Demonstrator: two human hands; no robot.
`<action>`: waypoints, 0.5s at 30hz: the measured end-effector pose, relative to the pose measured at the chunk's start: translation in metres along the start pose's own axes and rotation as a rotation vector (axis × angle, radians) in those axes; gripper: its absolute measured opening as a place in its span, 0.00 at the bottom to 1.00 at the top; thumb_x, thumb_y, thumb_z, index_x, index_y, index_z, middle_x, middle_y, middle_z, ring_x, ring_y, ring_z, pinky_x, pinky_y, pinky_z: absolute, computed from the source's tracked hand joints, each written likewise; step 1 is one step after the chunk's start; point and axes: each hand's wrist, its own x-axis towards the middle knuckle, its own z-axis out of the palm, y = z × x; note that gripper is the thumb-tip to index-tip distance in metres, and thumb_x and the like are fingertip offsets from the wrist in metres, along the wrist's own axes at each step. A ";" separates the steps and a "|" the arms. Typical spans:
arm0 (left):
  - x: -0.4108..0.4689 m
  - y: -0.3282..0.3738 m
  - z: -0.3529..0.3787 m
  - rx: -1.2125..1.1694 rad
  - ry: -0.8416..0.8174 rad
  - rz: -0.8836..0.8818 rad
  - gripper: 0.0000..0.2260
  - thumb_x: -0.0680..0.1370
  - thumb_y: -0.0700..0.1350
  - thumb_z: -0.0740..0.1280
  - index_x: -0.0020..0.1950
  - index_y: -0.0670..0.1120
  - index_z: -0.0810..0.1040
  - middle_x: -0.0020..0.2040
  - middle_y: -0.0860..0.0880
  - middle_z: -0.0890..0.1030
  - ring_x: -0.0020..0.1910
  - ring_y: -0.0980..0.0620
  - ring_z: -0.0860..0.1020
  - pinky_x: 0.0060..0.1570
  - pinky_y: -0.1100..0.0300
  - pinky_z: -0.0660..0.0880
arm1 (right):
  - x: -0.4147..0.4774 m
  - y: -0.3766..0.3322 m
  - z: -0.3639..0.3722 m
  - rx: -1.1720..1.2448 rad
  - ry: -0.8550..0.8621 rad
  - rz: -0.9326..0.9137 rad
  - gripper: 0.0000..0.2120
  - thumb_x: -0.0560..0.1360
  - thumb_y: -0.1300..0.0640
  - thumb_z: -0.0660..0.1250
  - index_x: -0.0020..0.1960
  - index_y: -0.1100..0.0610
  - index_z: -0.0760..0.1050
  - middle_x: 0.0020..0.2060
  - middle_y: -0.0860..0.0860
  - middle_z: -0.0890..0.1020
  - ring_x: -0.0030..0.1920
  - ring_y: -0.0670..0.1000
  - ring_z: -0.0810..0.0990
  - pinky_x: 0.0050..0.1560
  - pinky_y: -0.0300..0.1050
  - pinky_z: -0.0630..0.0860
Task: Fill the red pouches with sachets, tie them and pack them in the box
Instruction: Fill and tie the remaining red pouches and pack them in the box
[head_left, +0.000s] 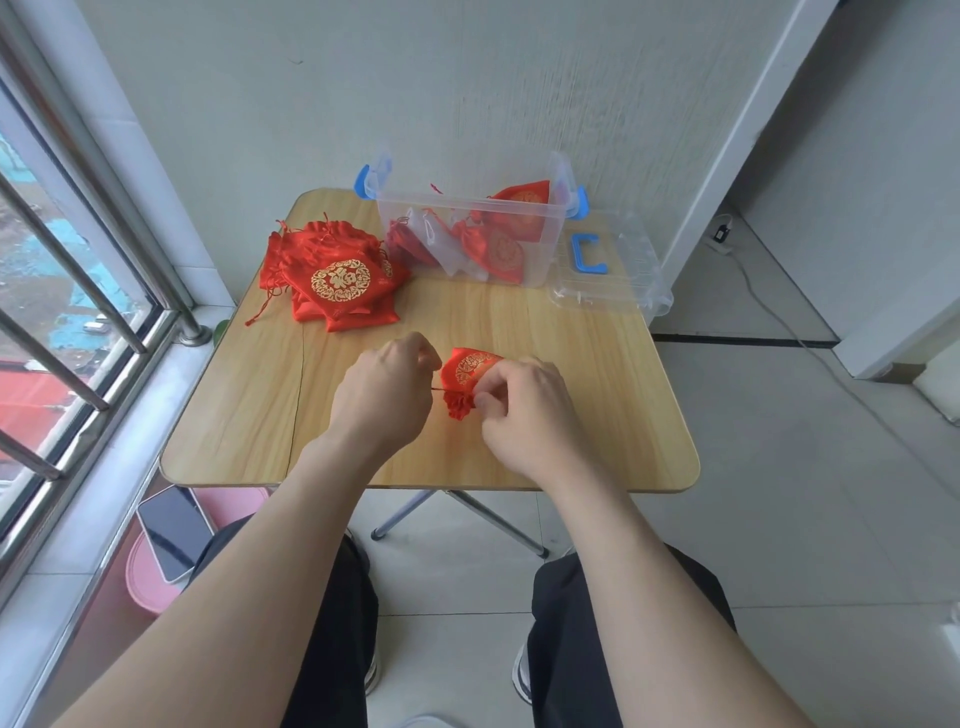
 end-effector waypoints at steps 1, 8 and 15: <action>0.000 0.000 -0.001 -0.044 0.021 -0.003 0.11 0.85 0.43 0.59 0.57 0.50 0.81 0.51 0.49 0.84 0.47 0.44 0.82 0.45 0.47 0.81 | 0.000 0.000 -0.002 0.036 0.014 -0.023 0.03 0.82 0.58 0.69 0.53 0.51 0.81 0.53 0.47 0.80 0.57 0.48 0.75 0.58 0.42 0.72; 0.000 0.010 -0.005 -0.244 -0.140 0.163 0.18 0.77 0.37 0.67 0.66 0.50 0.77 0.58 0.51 0.75 0.55 0.52 0.75 0.50 0.67 0.67 | 0.008 -0.008 -0.010 0.566 0.178 0.112 0.07 0.85 0.50 0.63 0.59 0.51 0.76 0.51 0.50 0.86 0.52 0.51 0.86 0.56 0.57 0.84; 0.023 0.019 -0.005 -0.524 -0.066 0.043 0.05 0.81 0.40 0.67 0.49 0.50 0.75 0.43 0.52 0.80 0.44 0.49 0.78 0.47 0.48 0.77 | 0.018 -0.014 -0.014 0.768 0.211 0.179 0.14 0.79 0.46 0.74 0.61 0.48 0.76 0.45 0.47 0.89 0.47 0.49 0.88 0.50 0.53 0.85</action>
